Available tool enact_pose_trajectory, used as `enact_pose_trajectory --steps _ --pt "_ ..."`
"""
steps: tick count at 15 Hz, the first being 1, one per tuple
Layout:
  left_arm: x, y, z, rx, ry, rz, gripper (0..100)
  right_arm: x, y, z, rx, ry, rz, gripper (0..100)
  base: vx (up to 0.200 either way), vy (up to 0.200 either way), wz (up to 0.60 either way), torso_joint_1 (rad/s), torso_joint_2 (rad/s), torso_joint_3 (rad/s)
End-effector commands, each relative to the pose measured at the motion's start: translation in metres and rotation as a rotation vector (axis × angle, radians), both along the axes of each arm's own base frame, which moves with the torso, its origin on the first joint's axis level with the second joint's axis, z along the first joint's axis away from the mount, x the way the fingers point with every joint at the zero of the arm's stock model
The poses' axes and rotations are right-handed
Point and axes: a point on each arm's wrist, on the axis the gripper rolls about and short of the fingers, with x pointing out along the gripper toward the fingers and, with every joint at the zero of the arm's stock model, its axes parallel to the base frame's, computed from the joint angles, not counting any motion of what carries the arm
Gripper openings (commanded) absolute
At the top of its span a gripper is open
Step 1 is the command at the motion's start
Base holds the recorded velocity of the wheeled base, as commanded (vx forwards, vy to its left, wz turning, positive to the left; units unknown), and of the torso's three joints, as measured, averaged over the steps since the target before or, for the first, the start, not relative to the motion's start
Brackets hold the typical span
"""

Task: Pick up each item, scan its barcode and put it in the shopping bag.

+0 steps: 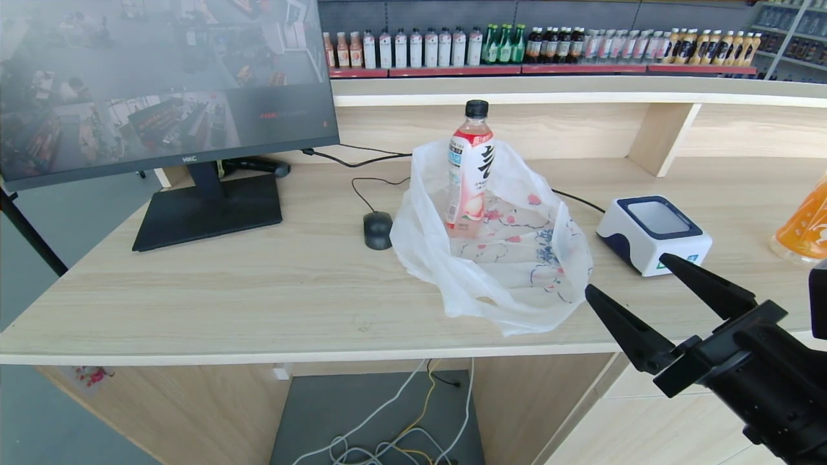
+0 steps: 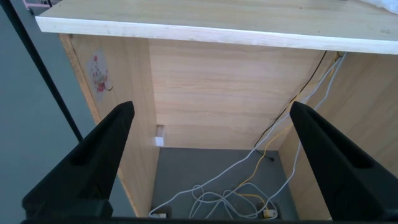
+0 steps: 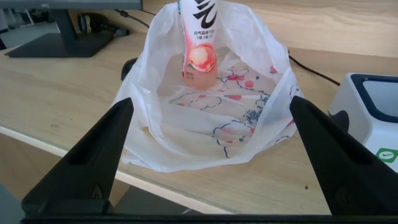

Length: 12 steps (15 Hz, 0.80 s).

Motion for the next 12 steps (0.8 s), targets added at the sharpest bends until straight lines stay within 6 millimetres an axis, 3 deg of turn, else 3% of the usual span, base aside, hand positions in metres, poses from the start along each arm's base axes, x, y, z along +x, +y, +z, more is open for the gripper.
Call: enact_pose_trajectory --steps 1,5,8,12 --pt "0.0 0.0 0.0 0.001 0.0 -0.001 100 0.002 0.002 -0.0025 -0.009 0.011 0.002 100 0.0 0.0 0.0 0.0 0.0 0.0" --pt "0.0 0.0 0.0001 -0.003 -0.002 0.001 100 0.0075 0.0066 0.0022 0.003 -0.005 0.007 100 0.0 0.0 0.0 0.0 0.0 0.0" --pt "0.0 0.0 0.0001 -0.003 -0.002 0.001 100 0.0066 0.006 0.0012 0.0 -0.002 0.007 100 -0.2 0.0 0.0 0.009 0.0 0.002" --pt "0.0 0.0 0.0 0.0 0.0 0.001 100 0.006 0.0051 0.0002 -0.003 0.002 0.005 100 0.0 0.0 0.0 0.0 0.0 0.0"
